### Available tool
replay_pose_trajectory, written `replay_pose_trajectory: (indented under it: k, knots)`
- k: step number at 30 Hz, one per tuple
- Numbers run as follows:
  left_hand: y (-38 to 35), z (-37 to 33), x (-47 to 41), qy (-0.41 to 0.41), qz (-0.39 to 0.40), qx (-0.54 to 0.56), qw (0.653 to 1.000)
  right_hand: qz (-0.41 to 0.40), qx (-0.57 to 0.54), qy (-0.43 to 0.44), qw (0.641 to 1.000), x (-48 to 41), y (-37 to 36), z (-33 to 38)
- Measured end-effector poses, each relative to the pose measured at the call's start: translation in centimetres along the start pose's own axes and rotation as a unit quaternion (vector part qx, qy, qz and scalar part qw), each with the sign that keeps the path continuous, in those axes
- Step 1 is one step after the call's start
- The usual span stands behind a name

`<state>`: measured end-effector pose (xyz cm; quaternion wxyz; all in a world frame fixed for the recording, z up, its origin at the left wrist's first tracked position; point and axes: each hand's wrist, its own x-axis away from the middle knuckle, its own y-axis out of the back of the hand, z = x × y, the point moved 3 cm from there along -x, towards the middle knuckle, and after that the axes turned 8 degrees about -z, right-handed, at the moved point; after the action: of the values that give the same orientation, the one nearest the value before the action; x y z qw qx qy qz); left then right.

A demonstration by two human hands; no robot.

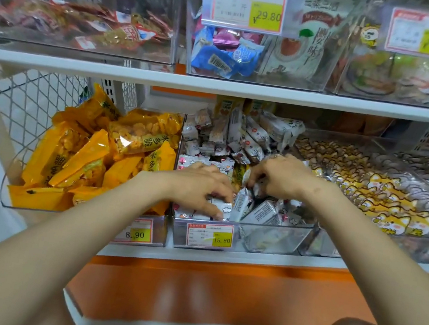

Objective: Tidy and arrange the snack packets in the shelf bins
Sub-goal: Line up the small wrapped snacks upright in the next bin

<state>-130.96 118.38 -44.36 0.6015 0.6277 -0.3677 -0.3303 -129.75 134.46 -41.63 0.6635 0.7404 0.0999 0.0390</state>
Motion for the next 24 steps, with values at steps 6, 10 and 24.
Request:
replay_pose_trajectory:
  k: [6, 10, 24]
  knots:
    - [0.2, 0.4, -0.5, -0.003, 0.041, 0.014, 0.999, -0.037, 0.032, 0.03, 0.998, -0.2, -0.8, 0.5]
    - [0.1, 0.5, -0.5, -0.001, 0.032, 0.041, 0.999, 0.021, 0.048, 0.058, 0.997, -0.6, -1.5, 1.4]
    - [0.5, 0.1, -0.2, 0.096, -0.07, 0.188, 0.975, 0.011, 0.018, 0.052, 0.998, -1.4, -1.7, 1.0]
